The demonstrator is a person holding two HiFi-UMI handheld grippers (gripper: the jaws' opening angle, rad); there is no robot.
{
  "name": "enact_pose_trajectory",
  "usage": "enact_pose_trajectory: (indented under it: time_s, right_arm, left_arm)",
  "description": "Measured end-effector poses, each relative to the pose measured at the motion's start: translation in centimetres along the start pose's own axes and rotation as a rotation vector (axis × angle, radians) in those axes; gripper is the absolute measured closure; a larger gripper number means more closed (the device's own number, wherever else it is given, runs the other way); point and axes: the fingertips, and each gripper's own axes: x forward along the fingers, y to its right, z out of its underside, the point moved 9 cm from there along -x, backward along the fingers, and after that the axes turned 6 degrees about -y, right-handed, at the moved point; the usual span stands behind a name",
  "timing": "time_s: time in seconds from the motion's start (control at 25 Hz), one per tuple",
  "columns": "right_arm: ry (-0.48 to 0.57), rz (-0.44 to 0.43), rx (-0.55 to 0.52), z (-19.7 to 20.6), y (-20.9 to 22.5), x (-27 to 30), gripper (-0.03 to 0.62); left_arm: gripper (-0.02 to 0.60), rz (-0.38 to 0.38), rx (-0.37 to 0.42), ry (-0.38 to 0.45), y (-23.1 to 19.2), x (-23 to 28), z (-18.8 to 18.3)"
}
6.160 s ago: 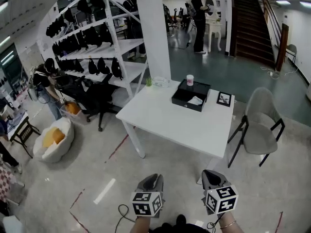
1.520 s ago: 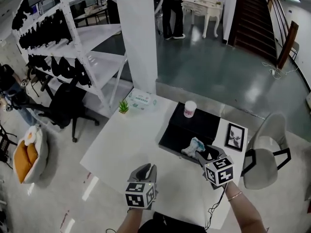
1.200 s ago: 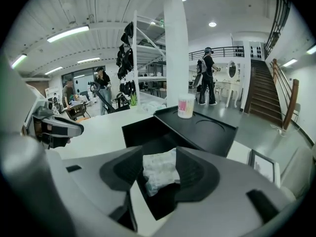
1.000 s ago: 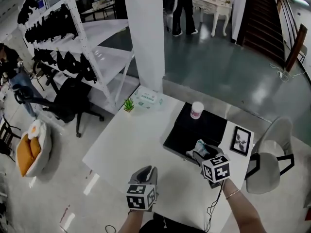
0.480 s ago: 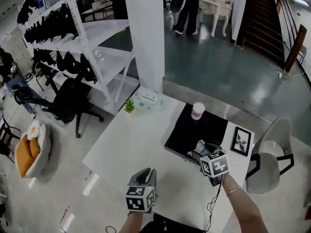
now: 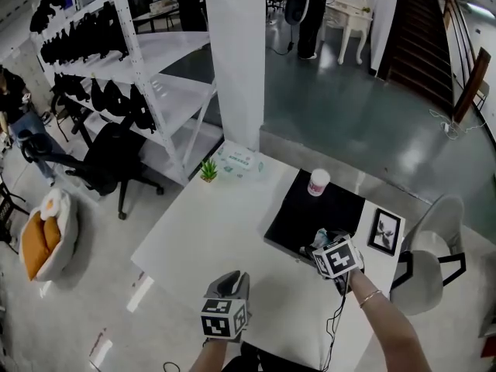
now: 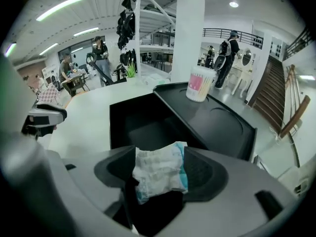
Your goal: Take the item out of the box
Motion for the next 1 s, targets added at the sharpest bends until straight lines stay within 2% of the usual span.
enact_pose_trajectory:
  time_s: [0.16, 0.4, 0.6, 0.72, 0.84, 1.0]
  right_arm:
    - [-0.052, 0.024, -0.04, -0.3, -0.05, 0.03, 0.308]
    - [-0.104, 0.063, -0.118, -0.37, -0.29, 0.94, 0.38]
    - [-0.154, 0.059, -0.152, 0.09, -0.58, 0.82, 0.424]
    - [-0.133, 0.067, -0.154, 0.04, -0.44, 0.8, 0.462]
    - [-0.105, 0.098, -0.134, 0.06, -0.03, 0.46, 0.552]
    - [-0.085, 0.126, -0.132, 0.14, 0.19, 0.26, 0.578]
  left_arm:
    - [0.518, -0.004, -0.004, 0.001, -0.21, 0.26, -0.23]
    - [0.518, 0.013, 0.0, 0.0, 0.36, 0.75, -0.45]
    - [0.518, 0.018, 0.007, -0.003, 0.7, 0.79, -0.41]
    - [0.518, 0.013, 0.012, -0.003, 0.45, 0.75, -0.39]
    - [0.518, 0.009, 0.013, -0.002, 0.29, 0.49, -0.44]
    - [0.518, 0.008, 0.015, 0.002, 0.42, 0.36, -0.57]
